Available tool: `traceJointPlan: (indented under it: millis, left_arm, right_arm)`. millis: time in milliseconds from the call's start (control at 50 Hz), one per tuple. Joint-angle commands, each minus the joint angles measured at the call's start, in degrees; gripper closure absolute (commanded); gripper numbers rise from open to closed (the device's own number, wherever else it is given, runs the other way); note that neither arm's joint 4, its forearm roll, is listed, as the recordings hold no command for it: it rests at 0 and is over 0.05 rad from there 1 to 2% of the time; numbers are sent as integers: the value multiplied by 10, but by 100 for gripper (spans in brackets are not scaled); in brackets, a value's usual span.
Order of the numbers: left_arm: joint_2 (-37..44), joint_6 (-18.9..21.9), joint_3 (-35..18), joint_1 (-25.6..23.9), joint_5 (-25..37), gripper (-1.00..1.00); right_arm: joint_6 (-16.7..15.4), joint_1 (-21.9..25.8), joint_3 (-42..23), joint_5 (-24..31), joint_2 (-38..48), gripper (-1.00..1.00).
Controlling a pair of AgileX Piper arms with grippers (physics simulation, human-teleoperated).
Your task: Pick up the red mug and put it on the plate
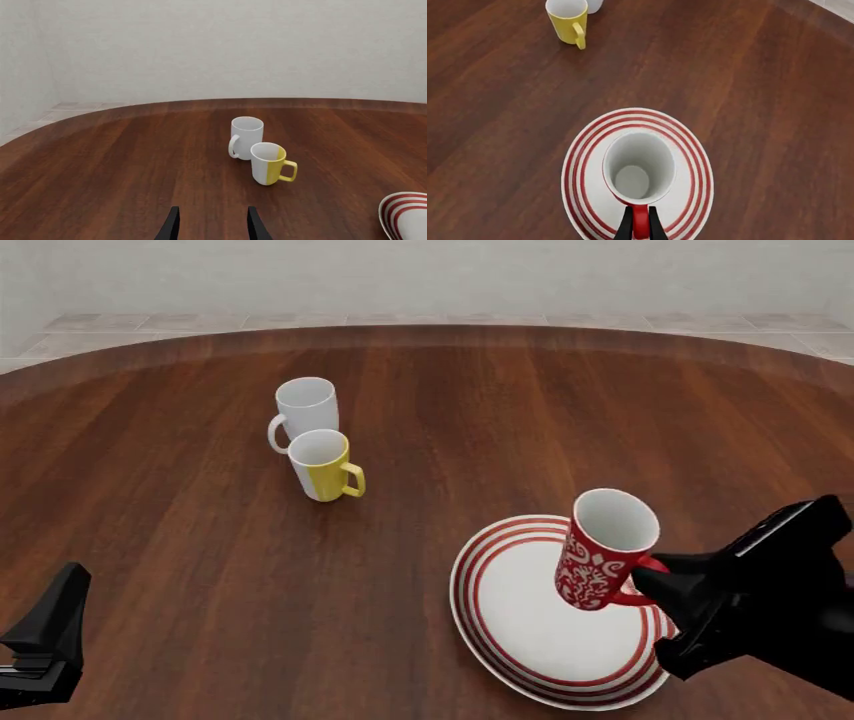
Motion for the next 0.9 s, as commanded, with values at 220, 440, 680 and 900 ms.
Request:
traceJointPlan:
  millis: [220,440,680,900]
  left_arm:
    - [0,0,0,0,0,-100]
    - [0,0,0,0,0,-100]
    - [0,0,0,0,0,-100]
    - [0,0,0,0,0,-100]
  right_arm:
    - [9,5,6,-33,35,100]
    - [16,8,12,-51,51,100]
    - [23,18,16,-75,75,100]
    - [31,19,26,-93,88,100]
